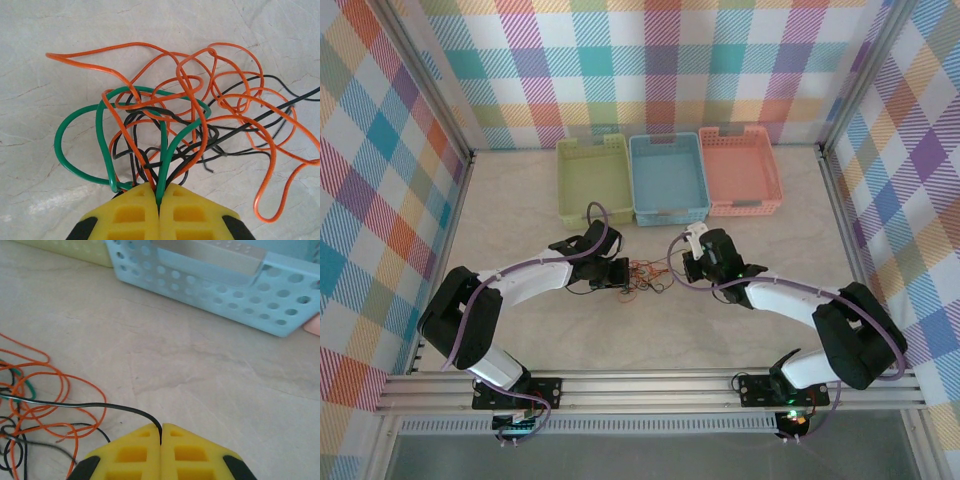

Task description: Untangle the cables

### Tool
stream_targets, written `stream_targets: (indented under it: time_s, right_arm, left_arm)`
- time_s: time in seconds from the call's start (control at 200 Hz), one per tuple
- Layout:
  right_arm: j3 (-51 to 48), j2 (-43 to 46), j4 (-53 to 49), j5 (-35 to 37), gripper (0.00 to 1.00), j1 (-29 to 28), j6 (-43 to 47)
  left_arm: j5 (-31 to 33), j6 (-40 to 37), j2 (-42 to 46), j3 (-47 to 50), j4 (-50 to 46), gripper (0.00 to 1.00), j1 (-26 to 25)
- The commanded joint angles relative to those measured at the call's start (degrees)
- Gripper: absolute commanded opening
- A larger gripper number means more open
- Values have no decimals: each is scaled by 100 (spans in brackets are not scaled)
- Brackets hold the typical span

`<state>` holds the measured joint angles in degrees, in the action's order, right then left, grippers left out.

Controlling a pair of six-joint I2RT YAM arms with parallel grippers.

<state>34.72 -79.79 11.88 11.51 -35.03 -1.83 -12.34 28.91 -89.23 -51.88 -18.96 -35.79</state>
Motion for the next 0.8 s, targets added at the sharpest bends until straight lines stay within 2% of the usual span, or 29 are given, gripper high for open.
stream_targets:
  time_s: [0.0,0.515,0.795]
  right_arm:
    - [-145,271,266,618,0,112,-269]
    - [-662,797,439,681,0,928,-1449]
    - [-1021,1163,534,1066,0,1310,-2260]
  left_arm:
    - [56,19,37,22,-123,0,63]
    - [30,12,13,9,-126,0,63]
    - [38,18,11,6,-125,0,63]
